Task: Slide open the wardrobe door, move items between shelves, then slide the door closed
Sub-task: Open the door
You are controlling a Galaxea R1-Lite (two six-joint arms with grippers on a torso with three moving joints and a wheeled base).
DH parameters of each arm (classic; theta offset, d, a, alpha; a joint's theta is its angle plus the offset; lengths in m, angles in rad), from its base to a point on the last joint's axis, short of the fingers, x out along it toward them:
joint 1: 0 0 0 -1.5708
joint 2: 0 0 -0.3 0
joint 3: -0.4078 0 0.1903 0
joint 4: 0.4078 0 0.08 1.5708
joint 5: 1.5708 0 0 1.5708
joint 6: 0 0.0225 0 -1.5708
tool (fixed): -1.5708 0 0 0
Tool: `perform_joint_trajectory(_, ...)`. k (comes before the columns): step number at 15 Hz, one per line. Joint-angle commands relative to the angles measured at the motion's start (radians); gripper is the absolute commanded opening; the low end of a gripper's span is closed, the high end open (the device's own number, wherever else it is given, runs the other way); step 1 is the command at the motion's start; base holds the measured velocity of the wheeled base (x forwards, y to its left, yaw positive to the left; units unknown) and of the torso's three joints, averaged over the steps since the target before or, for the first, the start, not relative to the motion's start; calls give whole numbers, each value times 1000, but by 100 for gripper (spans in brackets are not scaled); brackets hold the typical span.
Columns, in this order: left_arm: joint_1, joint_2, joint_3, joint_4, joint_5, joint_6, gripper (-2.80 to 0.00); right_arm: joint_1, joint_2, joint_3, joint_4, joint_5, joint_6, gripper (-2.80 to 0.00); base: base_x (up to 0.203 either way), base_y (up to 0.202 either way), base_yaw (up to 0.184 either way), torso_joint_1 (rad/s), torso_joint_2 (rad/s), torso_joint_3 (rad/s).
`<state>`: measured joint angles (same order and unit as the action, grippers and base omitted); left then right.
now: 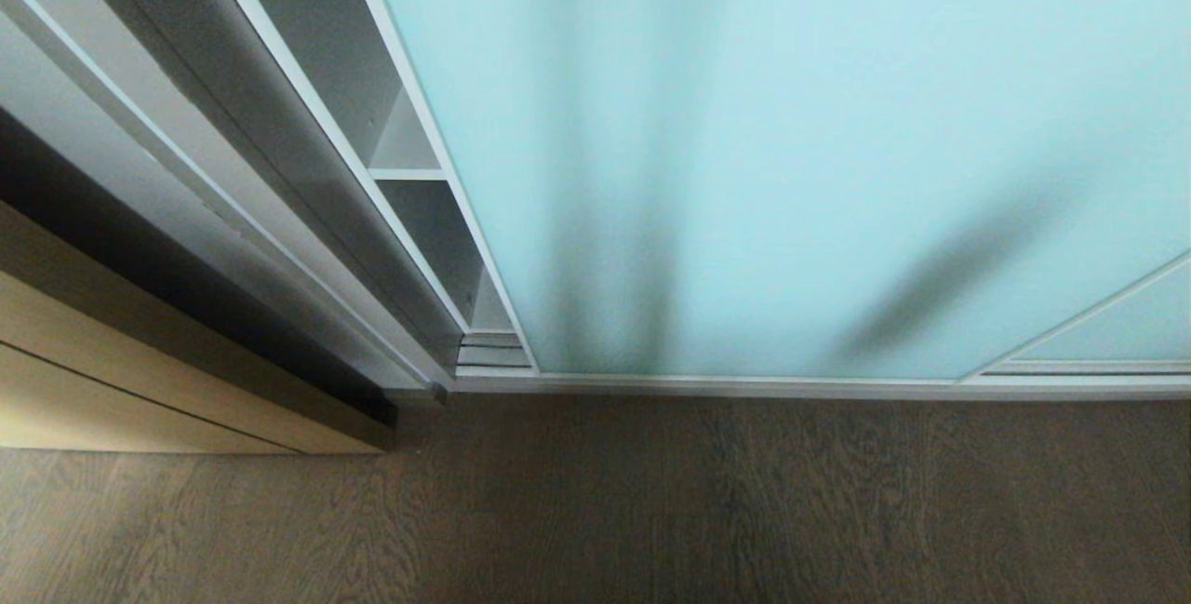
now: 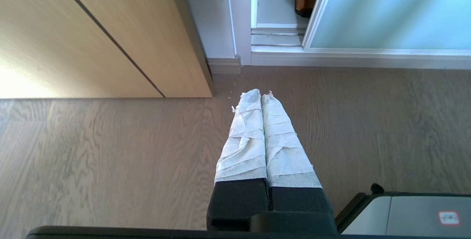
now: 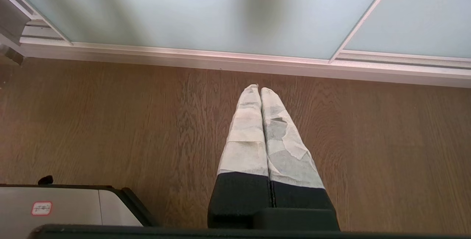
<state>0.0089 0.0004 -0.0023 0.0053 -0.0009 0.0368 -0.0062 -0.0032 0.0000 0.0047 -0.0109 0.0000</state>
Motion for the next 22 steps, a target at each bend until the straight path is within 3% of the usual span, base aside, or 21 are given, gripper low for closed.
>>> perform_joint_trajectory(1, 0, -2, -20, 3, 2, -3, -280, 0, 3, 0, 0, 0, 0, -280, 0, 0, 0, 0, 0, 0)
perform_joint_trajectory(4, 0, 41, -262, 65, -35, -2, -280, 0, 3, 0, 0, 0, 0, -280, 0, 0, 0, 0, 0, 0)
perform_joint_trajectory(7, 0, 251, -483, 127, -131, -14, -280, 0, 3, 0, 0, 0, 0, -280, 0, 0, 0, 0, 0, 0)
perform_joint_trajectory(11, 0, 572, -681, 44, -218, -32, -280, 0, 3, 0, 0, 0, 0, -280, 0, 0, 0, 0, 0, 0)
perform_joint_trajectory(17, -1, 890, -868, -163, -308, -24, -280, 0, 3, 0, 0, 0, 0, -280, 0, 0, 0, 0, 0, 0)
perform_joint_trajectory(20, -6, 1006, -877, -271, -336, 34, -280, 0, 3, 0, 0, 0, 0, -280, 0, 0, 0, 0, 0, 0)
perform_joint_trajectory(22, -65, 1082, -904, -322, -328, 59, -280, 0, 3, 0, 0, 0, 0, -280, 0, 0, 0, 0, 0, 0)
